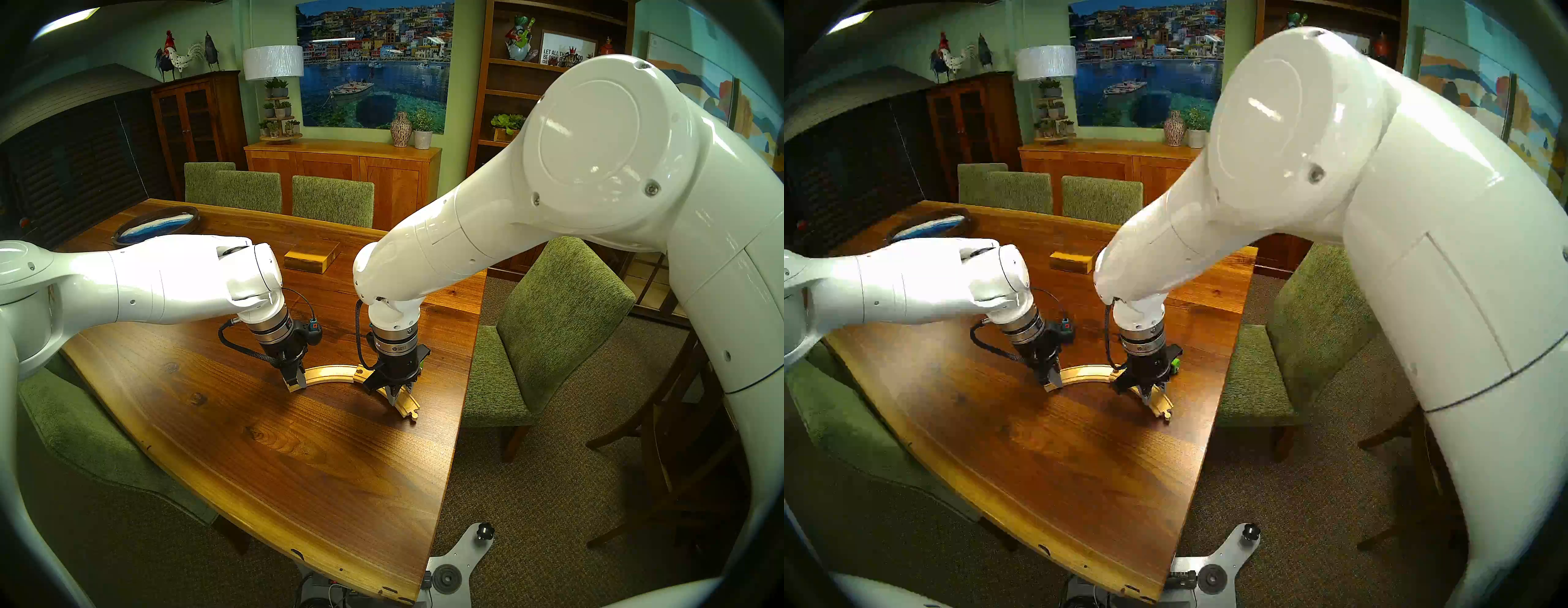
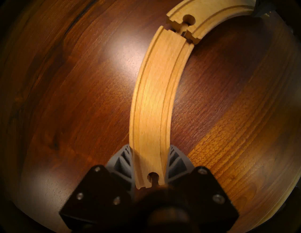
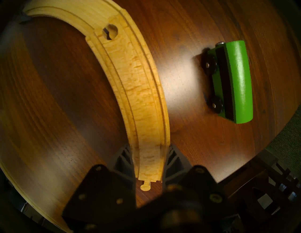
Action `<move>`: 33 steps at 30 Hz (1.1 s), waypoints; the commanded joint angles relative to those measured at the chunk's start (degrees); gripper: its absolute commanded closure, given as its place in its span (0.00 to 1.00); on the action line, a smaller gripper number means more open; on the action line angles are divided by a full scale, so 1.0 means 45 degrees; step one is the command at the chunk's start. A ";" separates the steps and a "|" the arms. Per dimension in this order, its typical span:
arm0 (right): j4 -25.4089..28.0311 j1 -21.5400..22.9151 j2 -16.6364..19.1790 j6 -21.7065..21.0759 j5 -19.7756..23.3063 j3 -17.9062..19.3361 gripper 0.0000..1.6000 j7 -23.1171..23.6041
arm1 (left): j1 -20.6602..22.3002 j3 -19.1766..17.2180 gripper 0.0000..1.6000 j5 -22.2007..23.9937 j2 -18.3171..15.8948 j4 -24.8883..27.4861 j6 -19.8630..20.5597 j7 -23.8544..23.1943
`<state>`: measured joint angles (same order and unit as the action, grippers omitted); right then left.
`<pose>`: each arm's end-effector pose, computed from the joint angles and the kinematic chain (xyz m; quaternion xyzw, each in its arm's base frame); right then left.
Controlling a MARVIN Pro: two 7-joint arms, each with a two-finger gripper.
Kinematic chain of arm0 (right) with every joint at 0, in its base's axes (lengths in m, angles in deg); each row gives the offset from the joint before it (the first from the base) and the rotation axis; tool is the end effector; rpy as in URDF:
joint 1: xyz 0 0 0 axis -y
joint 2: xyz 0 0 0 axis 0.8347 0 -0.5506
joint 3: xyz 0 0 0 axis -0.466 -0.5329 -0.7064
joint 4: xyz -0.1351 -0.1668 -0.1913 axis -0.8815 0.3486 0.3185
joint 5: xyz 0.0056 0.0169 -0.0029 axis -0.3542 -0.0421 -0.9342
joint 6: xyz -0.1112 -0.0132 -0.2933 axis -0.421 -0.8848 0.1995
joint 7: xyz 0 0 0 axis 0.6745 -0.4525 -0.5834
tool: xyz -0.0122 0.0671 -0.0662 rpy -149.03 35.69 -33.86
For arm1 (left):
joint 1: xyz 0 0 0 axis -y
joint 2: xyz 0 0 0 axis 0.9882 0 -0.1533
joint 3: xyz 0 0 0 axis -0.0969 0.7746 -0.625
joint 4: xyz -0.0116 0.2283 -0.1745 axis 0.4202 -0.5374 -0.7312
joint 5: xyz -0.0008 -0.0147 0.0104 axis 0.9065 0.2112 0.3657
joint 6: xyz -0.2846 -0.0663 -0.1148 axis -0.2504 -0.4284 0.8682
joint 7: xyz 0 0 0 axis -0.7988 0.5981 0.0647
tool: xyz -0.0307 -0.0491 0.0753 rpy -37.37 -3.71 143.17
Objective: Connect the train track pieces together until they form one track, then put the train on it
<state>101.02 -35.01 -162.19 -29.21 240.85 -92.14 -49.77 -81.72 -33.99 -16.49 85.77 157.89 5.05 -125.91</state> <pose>0.4525 0.2060 -0.2189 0.9459 0.3211 -0.0145 0.0453 0.4837 0.0354 -0.2288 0.8165 -0.5707 0.0851 0.0201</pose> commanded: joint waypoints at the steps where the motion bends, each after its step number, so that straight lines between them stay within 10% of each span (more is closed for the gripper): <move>1: -0.0283 0.0327 -0.0021 -0.0249 -0.0181 0.0033 1.00 0.0035 | 0.0241 -0.0142 1.00 -0.0012 0.0029 -0.0030 -0.0015 -0.0030; 33: -0.0777 -0.0188 -0.0073 -0.0477 -0.1635 0.0284 1.00 0.0659 | 0.0207 -0.0197 1.00 -0.0064 0.0019 -0.0031 0.0002 -0.0058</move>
<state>98.46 -36.55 -162.45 -31.36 236.65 -91.36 -48.24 -81.87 -34.23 -16.77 85.71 157.84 5.13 -126.03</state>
